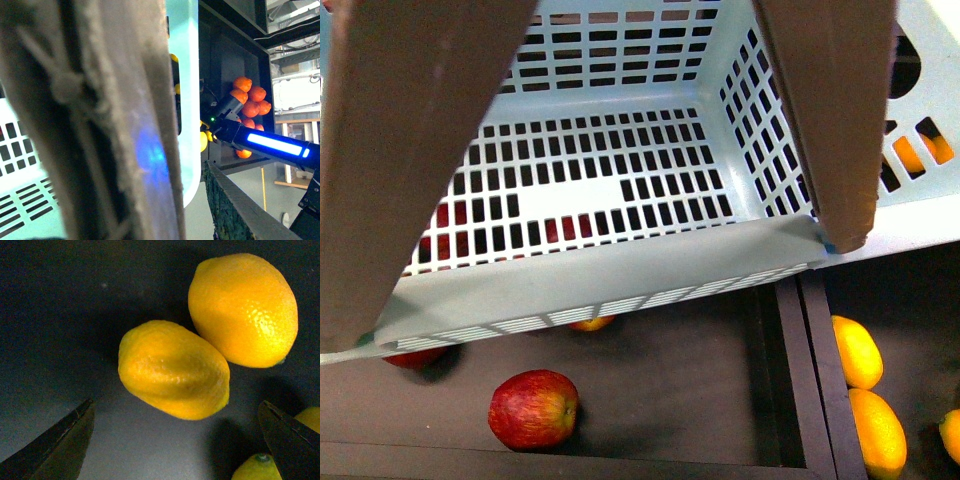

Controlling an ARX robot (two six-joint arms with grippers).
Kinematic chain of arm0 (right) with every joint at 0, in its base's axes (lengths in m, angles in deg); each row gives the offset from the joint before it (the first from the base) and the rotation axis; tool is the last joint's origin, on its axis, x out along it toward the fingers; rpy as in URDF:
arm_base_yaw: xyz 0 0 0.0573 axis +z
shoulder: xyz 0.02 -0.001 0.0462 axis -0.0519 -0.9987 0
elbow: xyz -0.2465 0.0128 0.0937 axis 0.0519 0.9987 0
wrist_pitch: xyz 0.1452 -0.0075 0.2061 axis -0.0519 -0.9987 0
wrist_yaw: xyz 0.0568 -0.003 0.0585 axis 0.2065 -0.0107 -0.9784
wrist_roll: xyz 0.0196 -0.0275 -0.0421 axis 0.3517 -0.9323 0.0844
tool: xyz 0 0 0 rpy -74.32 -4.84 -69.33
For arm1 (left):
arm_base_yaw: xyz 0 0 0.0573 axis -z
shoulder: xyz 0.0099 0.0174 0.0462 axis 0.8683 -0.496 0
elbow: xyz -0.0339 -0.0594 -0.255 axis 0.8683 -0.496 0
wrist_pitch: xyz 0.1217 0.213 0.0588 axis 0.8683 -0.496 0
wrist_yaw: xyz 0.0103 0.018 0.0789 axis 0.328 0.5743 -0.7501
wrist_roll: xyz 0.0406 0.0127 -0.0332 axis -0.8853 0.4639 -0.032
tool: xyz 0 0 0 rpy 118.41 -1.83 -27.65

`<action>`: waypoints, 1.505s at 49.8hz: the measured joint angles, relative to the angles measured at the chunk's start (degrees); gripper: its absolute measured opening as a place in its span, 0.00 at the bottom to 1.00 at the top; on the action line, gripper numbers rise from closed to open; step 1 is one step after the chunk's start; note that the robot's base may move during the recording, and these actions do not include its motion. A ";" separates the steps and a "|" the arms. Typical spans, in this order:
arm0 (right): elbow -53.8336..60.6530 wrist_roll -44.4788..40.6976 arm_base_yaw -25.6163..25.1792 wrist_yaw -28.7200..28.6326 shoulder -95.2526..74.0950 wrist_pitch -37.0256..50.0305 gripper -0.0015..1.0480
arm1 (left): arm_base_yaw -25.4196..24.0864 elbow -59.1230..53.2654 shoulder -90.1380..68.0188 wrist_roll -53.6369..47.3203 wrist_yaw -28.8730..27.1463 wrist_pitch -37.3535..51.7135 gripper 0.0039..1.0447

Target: Pick lemon and mango into basket

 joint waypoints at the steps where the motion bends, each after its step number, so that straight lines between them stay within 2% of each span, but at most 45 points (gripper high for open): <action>1: -0.94 0.13 0.04 -0.17 -0.46 -0.46 0.92 | 0.00 0.00 0.00 0.00 -0.02 0.00 0.26; 55: -21.77 5.57 1.29 0.42 -13.40 -9.64 0.92 | 0.00 0.00 0.00 0.02 0.04 0.00 0.26; 64: -21.94 5.88 0.52 -0.04 -13.62 -9.90 0.69 | 0.02 0.00 0.00 0.02 0.09 0.00 0.26; 75: -17.35 6.47 -1.03 -2.23 -11.45 -8.04 0.67 | 0.00 0.00 0.00 0.00 0.00 0.00 0.26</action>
